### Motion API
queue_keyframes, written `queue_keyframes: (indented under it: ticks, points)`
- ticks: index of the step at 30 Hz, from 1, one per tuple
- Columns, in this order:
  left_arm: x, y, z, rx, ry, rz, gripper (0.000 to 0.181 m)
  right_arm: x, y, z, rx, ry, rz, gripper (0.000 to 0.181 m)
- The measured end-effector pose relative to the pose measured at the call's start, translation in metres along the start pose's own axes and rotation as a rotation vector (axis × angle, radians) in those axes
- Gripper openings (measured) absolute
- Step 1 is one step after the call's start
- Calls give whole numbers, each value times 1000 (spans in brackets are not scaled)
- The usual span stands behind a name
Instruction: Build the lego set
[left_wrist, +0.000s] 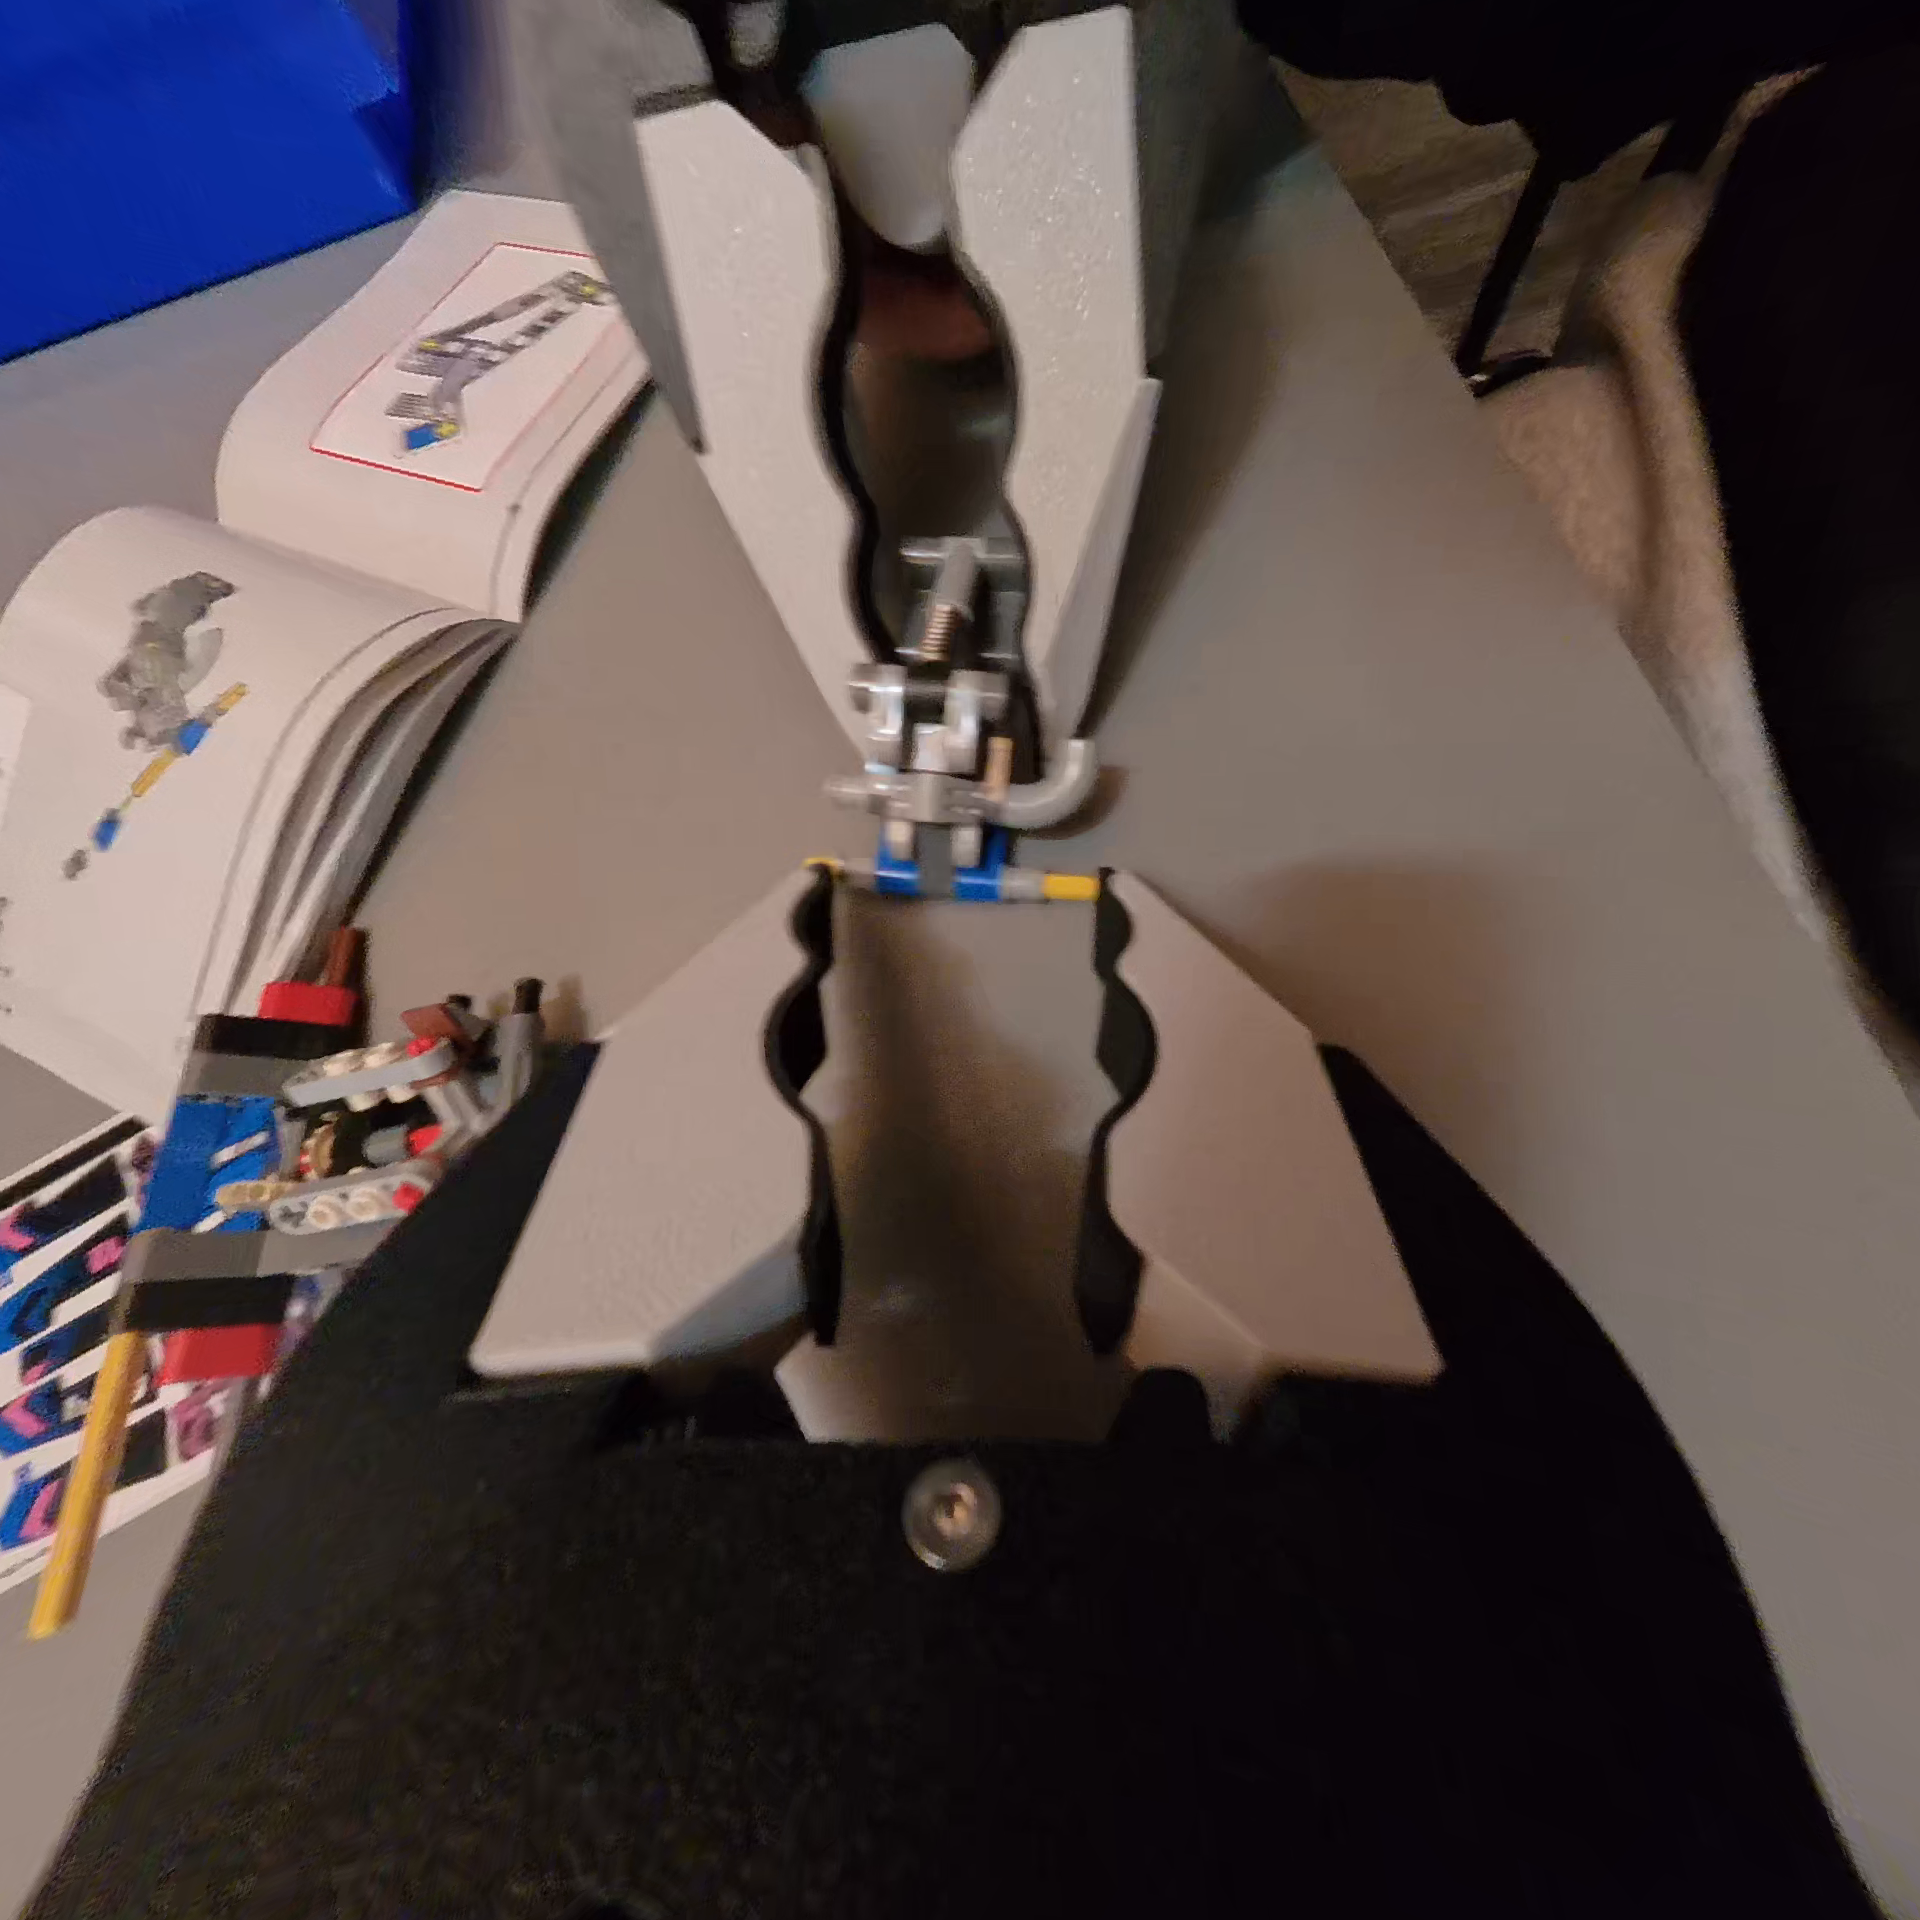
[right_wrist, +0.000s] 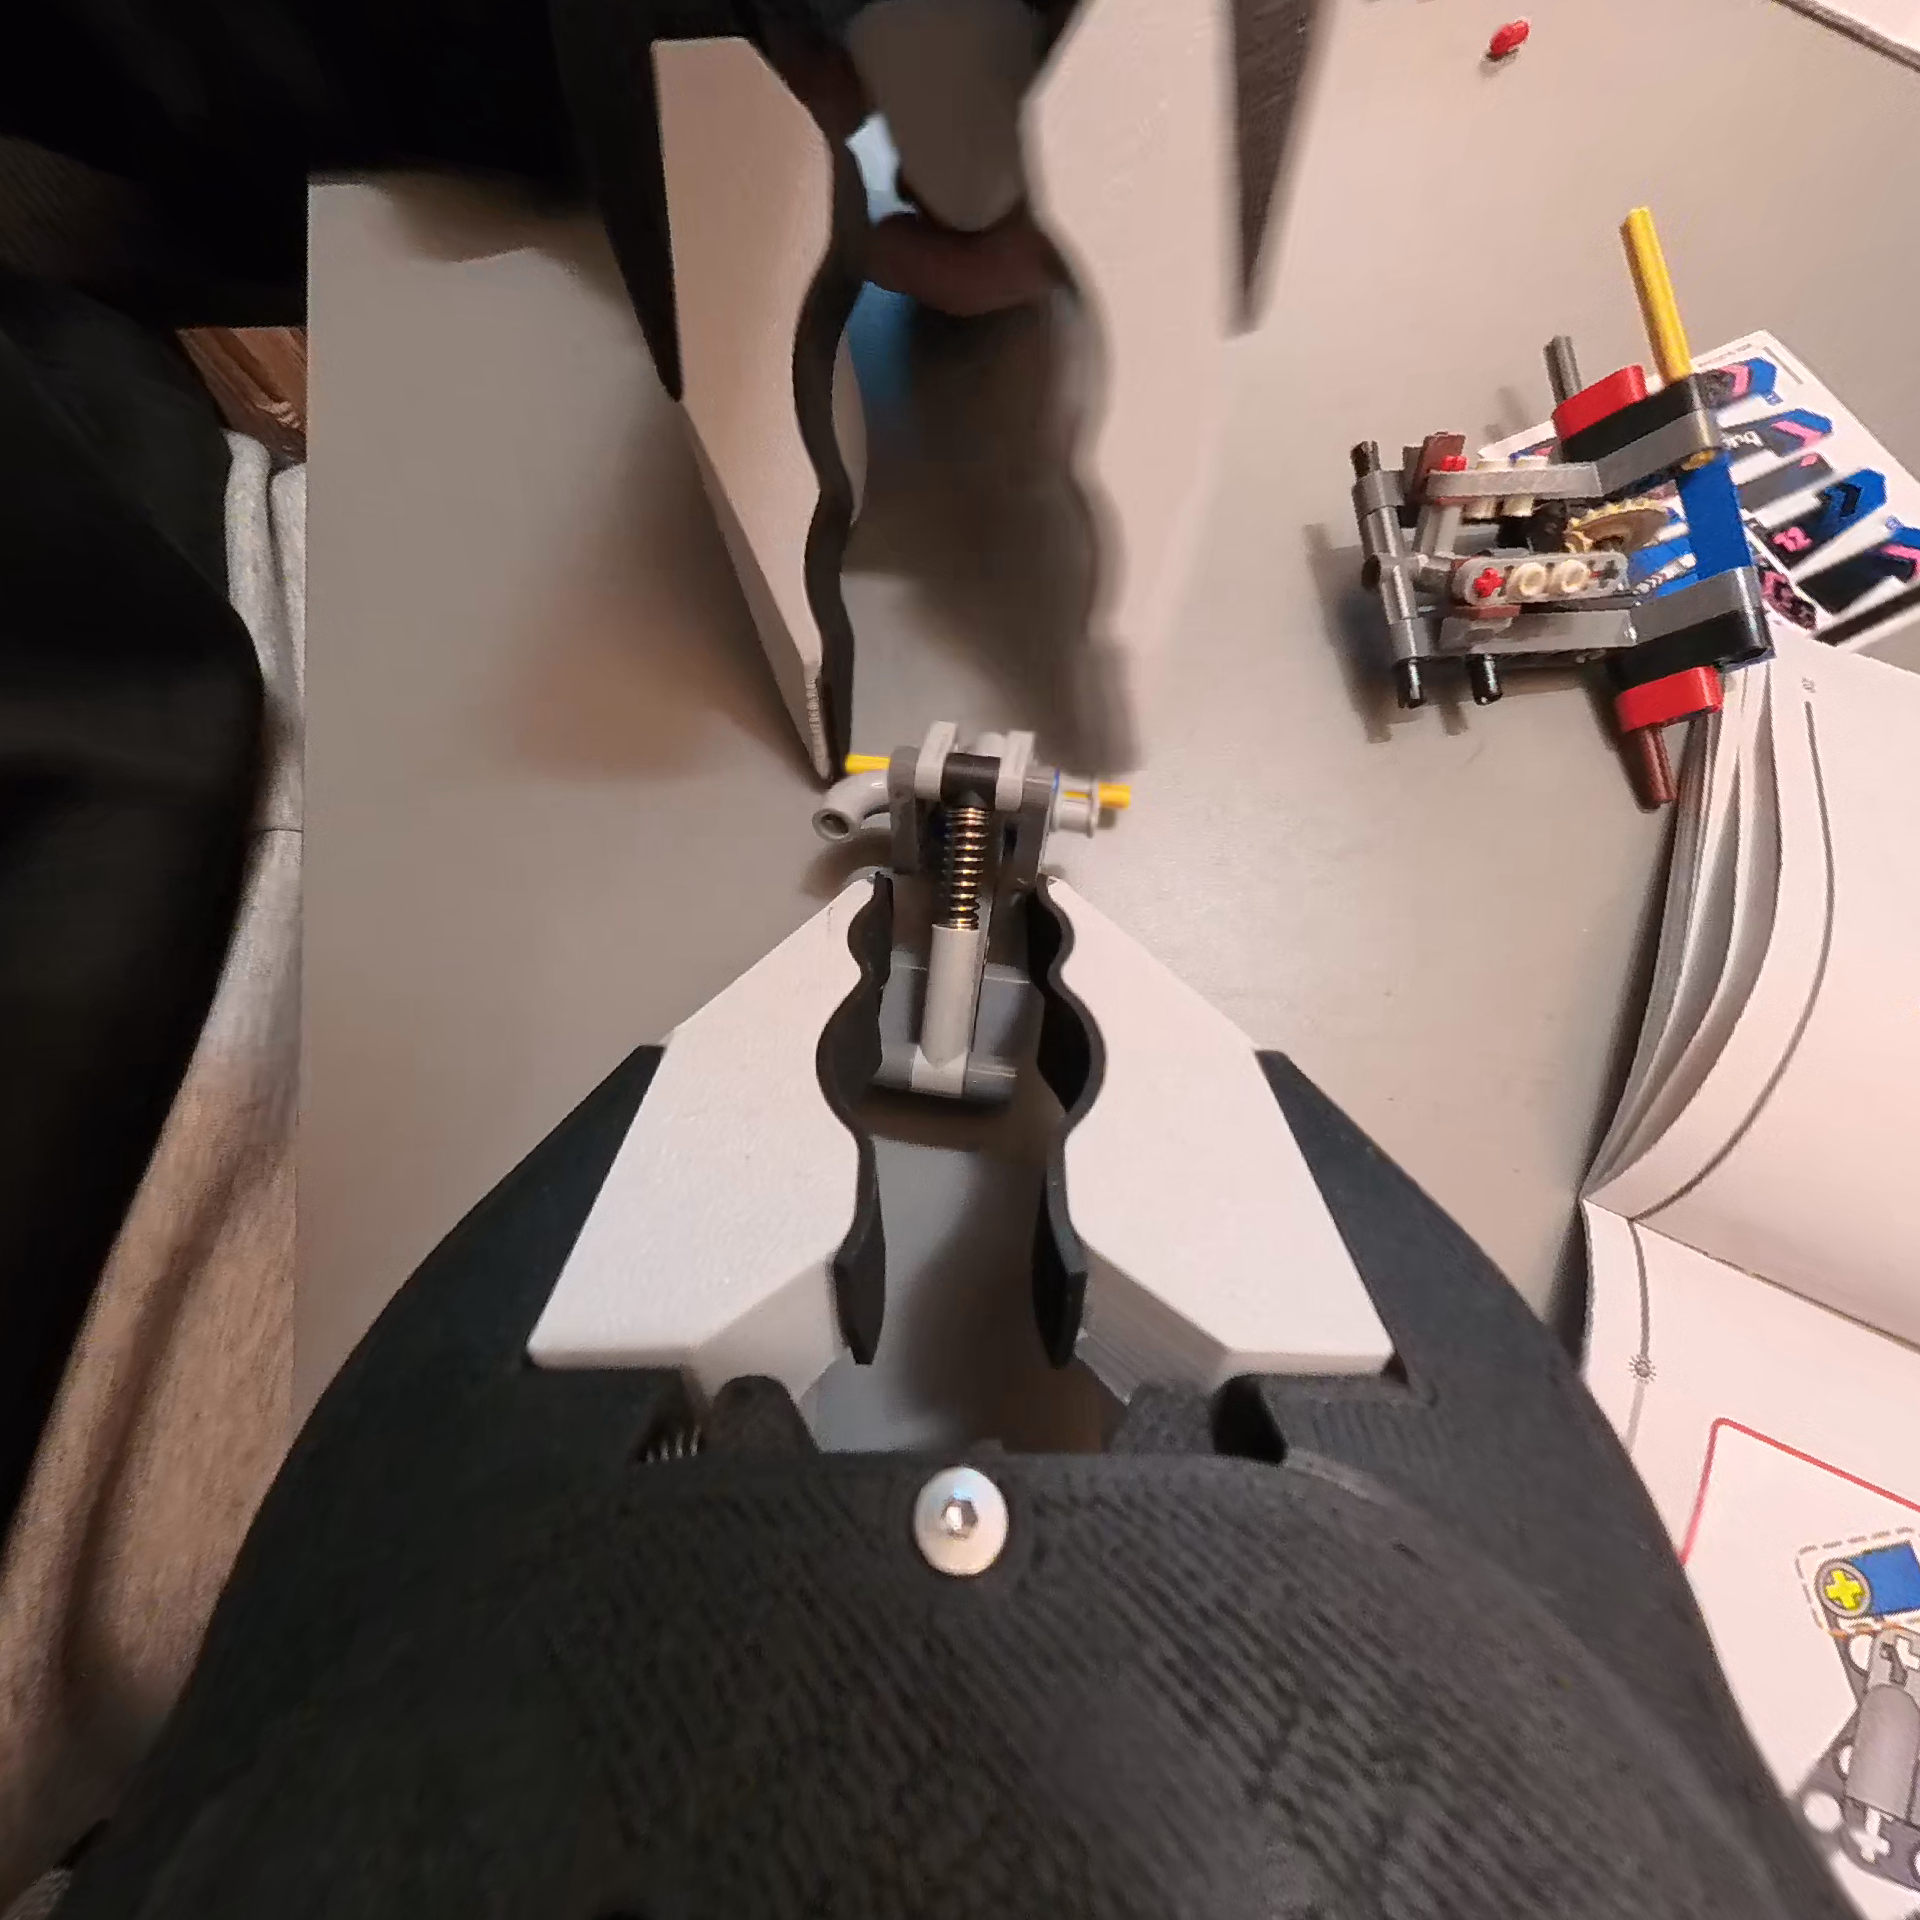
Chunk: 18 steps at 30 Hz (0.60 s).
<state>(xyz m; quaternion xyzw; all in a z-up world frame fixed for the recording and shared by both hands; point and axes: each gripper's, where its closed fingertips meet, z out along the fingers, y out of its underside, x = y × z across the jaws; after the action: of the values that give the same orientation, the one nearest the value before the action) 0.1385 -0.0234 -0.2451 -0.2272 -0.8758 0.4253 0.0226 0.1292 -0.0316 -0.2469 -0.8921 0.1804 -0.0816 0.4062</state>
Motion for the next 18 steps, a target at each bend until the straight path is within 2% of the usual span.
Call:
queue_keyframes:
  ticks: [1,2,11,15,18]
  points:
    - [0,0,0,0,6,0,54,0,0,0,0,-3,-1,24]
    - [3,0,0,0,22,10,48,-1,0,0,0,-8,0,24]
    - [8,-3,-1,22,3,119,40,-2,-1,1,0,-13,-1,25]
    - [12,-3,1,14,68,75,37,-4,-1,1,0,-28,-17,24]
    - [14,-1,2,-4,137,13,44,-6,-3,3,0,-48,-23,24]
